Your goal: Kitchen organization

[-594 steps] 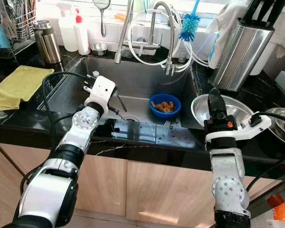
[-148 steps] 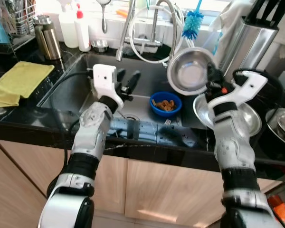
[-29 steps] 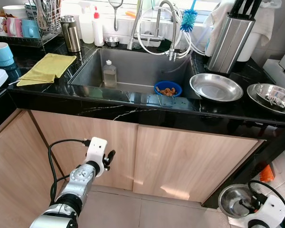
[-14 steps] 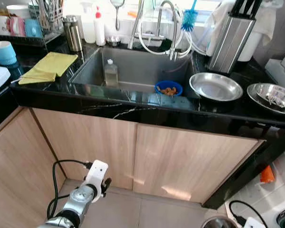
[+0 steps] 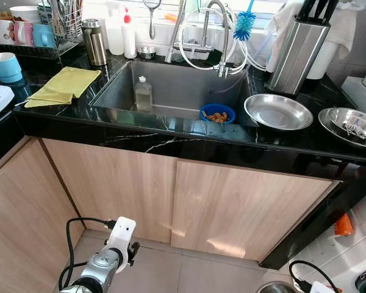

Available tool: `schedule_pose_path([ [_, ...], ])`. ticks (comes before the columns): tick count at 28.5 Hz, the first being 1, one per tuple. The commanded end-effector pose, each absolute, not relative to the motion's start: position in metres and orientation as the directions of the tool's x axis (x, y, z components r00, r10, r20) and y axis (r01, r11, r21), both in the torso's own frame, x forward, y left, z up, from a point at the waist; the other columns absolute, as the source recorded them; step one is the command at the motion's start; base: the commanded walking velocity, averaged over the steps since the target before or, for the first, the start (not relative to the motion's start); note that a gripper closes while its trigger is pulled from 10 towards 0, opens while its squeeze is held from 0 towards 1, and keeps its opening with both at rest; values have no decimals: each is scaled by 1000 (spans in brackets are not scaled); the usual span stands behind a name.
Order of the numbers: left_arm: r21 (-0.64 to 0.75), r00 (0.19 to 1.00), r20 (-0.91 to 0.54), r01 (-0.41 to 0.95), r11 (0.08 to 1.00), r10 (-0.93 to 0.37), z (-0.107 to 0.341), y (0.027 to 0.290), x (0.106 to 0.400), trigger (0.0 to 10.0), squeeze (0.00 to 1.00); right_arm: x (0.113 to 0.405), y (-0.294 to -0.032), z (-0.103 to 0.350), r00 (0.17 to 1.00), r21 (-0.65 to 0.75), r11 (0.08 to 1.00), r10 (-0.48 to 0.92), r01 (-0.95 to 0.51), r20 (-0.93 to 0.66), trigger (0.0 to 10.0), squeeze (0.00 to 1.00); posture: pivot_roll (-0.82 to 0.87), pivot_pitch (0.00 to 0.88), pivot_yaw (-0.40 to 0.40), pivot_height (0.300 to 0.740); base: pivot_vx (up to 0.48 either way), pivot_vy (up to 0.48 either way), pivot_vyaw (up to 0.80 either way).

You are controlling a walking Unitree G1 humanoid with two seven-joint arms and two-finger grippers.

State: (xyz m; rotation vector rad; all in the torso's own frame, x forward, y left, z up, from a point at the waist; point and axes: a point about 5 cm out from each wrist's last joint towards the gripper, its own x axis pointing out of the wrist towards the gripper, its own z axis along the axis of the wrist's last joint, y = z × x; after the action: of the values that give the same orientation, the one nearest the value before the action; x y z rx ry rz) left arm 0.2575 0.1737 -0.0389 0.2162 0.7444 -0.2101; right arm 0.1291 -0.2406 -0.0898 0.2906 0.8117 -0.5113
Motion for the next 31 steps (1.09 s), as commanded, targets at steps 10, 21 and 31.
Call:
schedule_pose_path([
  [10,159,636,-771,241,957,-32,-56,190,233,10000,0,140,-248,-85,600,9,895,-292,447,-745,10000,0,70,8,-122,740,0,0,0],
  [21,152,636,-771,229,962,-29,-56,189,234,10000,0,132,-246,-90,561,-8,894,-289,449,-776,10000,0,71,16,-117,740,0,0,78],
  [31,147,641,-766,236,961,-40,-54,187,236,10000,0,129,-246,-91,541,-20,890,-294,455,-788,10000,0,76,15,-112,740,98,0,-55],
])
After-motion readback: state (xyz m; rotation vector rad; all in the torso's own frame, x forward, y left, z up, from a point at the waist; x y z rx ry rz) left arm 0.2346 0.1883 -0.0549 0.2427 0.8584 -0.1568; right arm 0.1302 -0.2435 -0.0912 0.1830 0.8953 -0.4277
